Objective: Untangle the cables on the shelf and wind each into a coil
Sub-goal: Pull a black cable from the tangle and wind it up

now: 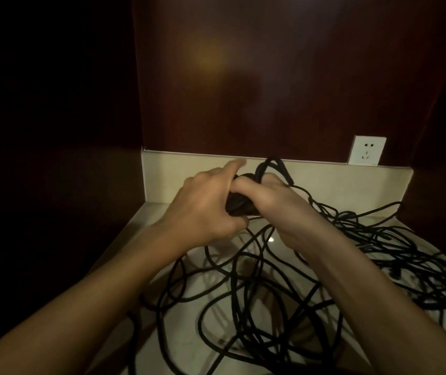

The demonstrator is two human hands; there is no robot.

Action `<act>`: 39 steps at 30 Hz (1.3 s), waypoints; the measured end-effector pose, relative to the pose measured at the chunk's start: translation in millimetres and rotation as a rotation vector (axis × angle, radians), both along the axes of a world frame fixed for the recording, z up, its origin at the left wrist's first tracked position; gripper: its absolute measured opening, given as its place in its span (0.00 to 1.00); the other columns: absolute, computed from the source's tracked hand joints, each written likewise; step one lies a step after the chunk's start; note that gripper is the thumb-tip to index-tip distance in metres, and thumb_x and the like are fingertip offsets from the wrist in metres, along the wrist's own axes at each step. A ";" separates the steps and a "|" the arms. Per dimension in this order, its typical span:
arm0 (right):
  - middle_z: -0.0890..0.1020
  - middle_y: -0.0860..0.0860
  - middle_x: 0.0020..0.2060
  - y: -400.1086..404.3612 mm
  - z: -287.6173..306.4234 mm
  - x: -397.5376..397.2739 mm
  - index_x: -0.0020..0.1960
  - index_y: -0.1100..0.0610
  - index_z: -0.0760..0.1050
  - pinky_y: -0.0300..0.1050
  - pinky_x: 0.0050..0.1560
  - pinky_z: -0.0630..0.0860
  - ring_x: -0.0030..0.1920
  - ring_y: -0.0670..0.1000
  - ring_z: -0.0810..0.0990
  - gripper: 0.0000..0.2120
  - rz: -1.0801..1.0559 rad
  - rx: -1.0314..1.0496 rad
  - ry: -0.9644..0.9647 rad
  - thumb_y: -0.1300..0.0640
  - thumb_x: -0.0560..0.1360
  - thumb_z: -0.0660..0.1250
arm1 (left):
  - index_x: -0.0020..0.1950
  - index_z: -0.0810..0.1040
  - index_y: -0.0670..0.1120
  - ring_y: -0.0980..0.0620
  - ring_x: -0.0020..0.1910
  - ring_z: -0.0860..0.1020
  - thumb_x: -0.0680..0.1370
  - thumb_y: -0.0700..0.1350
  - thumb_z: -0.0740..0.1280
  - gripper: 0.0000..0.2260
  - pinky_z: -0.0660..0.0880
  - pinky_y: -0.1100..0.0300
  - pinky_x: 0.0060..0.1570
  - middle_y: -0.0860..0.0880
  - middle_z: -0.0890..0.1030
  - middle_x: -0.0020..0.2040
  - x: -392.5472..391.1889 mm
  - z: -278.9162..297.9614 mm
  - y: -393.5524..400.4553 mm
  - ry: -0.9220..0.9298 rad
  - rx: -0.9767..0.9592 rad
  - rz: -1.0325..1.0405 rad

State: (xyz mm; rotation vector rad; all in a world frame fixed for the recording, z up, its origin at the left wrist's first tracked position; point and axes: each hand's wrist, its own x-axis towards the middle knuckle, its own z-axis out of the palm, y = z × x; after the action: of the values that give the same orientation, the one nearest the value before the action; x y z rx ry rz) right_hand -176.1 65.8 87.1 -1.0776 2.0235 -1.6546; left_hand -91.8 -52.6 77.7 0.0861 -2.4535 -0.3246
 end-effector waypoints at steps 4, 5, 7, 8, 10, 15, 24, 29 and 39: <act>0.84 0.52 0.41 6.3 8.2 -5.5 0.49 0.58 0.82 0.42 0.46 0.77 0.43 0.48 0.82 0.15 0.268 0.083 0.055 0.48 0.80 0.62 | 0.75 0.67 0.52 0.58 0.45 0.81 0.69 0.47 0.76 0.36 0.77 0.63 0.44 0.56 0.82 0.48 7.3 5.8 -4.5 -0.099 0.216 -0.191; 0.82 0.53 0.40 8.9 9.2 -9.3 0.51 0.57 0.81 0.43 0.44 0.75 0.40 0.49 0.80 0.18 0.327 0.084 0.008 0.44 0.80 0.61 | 0.73 0.69 0.52 0.57 0.47 0.82 0.68 0.48 0.75 0.34 0.79 0.59 0.46 0.55 0.83 0.49 9.0 6.6 -7.1 -0.120 0.311 -0.242; 0.76 0.55 0.34 16.5 10.4 -18.2 0.55 0.60 0.76 0.42 0.40 0.72 0.32 0.48 0.73 0.25 0.417 0.068 -0.095 0.37 0.77 0.59 | 0.65 0.75 0.51 0.50 0.48 0.83 0.68 0.45 0.74 0.26 0.80 0.56 0.47 0.49 0.83 0.49 15.7 7.5 -15.9 -0.115 0.512 -0.286; 0.71 0.55 0.30 21.3 11.1 -22.6 0.56 0.61 0.74 0.40 0.39 0.70 0.28 0.47 0.69 0.26 0.428 0.053 -0.103 0.38 0.75 0.60 | 0.62 0.77 0.51 0.49 0.45 0.82 0.69 0.43 0.72 0.22 0.79 0.58 0.44 0.48 0.83 0.48 20.8 8.6 -20.1 -0.117 0.609 -0.283; 0.64 0.51 0.26 29.1 12.0 -30.9 0.56 0.64 0.75 0.39 0.36 0.68 0.25 0.46 0.61 0.22 0.389 0.008 -0.028 0.45 0.76 0.65 | 0.56 0.80 0.50 0.53 0.39 0.80 0.68 0.40 0.69 0.17 0.76 0.65 0.37 0.49 0.82 0.43 31.0 8.4 -27.3 -0.169 0.738 -0.285; 0.68 0.59 0.31 30.5 24.5 -26.6 0.55 0.62 0.78 0.39 0.33 0.70 0.32 0.54 0.65 0.22 0.246 -0.129 0.205 0.50 0.68 0.77 | 0.54 0.80 0.39 0.55 0.34 0.74 0.63 0.37 0.63 0.21 0.71 0.65 0.34 0.47 0.76 0.37 38.5 2.9 -30.8 -0.298 0.935 -0.454; 0.67 0.50 0.25 30.8 44.8 -1.9 0.54 0.57 0.76 0.35 0.33 0.63 0.27 0.44 0.64 0.12 0.004 -0.218 0.756 0.53 0.75 0.73 | 0.43 0.77 0.51 0.48 0.42 0.79 0.76 0.50 0.71 0.06 0.77 0.50 0.48 0.48 0.80 0.40 19.4 -20.2 -31.3 -0.234 0.498 0.028; 0.70 0.50 0.23 46.3 50.9 -22.7 0.40 0.53 0.78 0.48 0.38 0.73 0.27 0.50 0.68 0.12 -0.219 -0.056 0.929 0.45 0.75 0.70 | 0.55 0.72 0.53 0.49 0.40 0.78 0.76 0.52 0.68 0.11 0.76 0.55 0.40 0.53 0.76 0.40 29.9 -26.2 -43.1 -0.076 -0.122 0.356; 0.78 0.54 0.49 21.5 -34.3 -70.1 0.52 0.56 0.78 0.55 0.51 0.74 0.54 0.59 0.77 0.08 -0.261 0.404 1.367 0.56 0.75 0.65 | 0.44 0.79 0.53 0.55 0.36 0.74 0.71 0.38 0.67 0.10 0.71 0.63 0.38 0.53 0.75 0.35 40.2 -15.2 -33.6 0.086 0.664 -0.456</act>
State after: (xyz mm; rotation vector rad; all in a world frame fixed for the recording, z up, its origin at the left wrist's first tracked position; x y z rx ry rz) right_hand -246.2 87.2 52.8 -2.1303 3.1305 -0.3427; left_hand -51.7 -86.2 62.5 -0.2051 -2.1606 -1.3003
